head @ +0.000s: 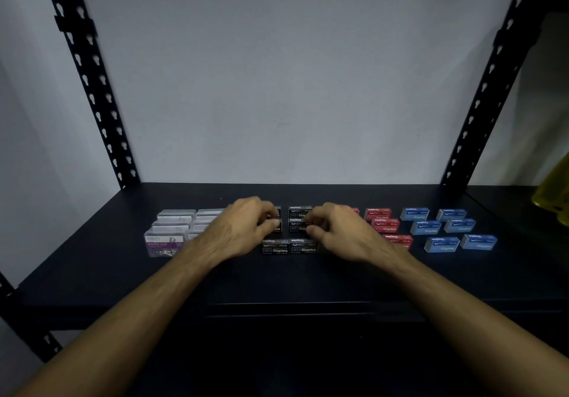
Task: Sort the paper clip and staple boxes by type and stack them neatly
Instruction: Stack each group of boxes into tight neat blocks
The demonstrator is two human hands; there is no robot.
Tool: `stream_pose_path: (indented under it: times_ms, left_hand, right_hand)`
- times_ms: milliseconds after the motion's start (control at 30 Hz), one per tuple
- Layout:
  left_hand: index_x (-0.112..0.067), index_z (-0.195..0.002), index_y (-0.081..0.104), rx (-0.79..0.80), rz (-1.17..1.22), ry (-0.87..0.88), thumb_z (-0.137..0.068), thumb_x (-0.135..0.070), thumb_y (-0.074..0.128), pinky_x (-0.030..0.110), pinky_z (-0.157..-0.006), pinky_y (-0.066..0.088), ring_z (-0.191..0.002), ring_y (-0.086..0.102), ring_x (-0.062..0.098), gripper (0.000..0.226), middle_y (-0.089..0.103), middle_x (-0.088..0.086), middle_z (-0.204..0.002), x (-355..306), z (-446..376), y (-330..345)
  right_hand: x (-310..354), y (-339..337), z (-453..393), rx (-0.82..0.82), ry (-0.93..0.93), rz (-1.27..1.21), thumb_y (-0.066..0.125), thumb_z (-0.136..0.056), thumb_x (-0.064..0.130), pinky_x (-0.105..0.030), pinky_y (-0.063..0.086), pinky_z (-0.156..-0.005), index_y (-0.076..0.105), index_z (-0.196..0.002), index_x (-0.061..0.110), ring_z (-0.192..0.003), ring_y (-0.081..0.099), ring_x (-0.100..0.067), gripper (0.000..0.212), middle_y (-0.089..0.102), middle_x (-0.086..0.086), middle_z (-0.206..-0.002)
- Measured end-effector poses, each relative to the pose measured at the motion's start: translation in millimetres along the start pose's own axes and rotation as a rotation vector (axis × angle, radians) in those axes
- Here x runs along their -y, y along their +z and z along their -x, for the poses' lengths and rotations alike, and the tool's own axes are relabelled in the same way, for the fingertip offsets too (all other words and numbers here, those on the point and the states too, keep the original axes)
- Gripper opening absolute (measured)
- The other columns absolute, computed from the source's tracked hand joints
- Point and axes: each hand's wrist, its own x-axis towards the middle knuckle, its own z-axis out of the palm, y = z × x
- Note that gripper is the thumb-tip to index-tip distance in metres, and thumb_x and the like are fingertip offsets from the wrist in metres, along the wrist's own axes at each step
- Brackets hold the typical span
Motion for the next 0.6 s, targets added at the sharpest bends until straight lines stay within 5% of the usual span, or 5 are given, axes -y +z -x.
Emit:
stream_pose_path:
  times_ms: [233,433,600]
  left_hand:
    - [-0.025,-0.124,0.062,0.109,-0.153,-0.035,-0.095,-0.034,0.06,0.039,-0.092,0.049,-0.112,0.06,0.021,0.03,0.063,-0.001,-0.121,2.7,-31.0,1.5]
    - [-0.029,-0.103,0.067,0.152,-0.186,-0.045,-0.091,-0.028,0.061,0.04,-0.081,0.053,-0.093,0.064,0.022,0.013,0.069,-0.003,-0.1,9.9,-40.0,18.8]
    - [-0.034,-0.102,0.068,0.139,-0.138,-0.033,-0.091,-0.03,0.061,0.04,-0.082,0.053,-0.092,0.064,0.02,0.014,0.069,-0.006,-0.099,14.1,-42.7,25.0]
  right_hand:
    - [-1.1,0.4,-26.4,0.013,0.037,0.101,0.053,-0.098,0.023,-0.029,0.04,-0.088,0.062,-0.127,0.021,-0.116,0.058,-0.024,0.031,0.058,-0.004,-0.127]
    - [-1.1,9.8,-38.2,0.101,0.033,0.086,0.052,-0.096,0.015,-0.037,0.053,-0.089,0.069,-0.11,0.017,-0.101,0.064,-0.021,0.022,0.069,-0.001,-0.11]
    - [-5.9,14.8,-41.8,0.128,0.02,0.037,0.05,-0.096,0.012,-0.029,0.048,-0.077,0.07,-0.105,0.019,-0.088,0.063,-0.018,0.022,0.069,0.002,-0.096]
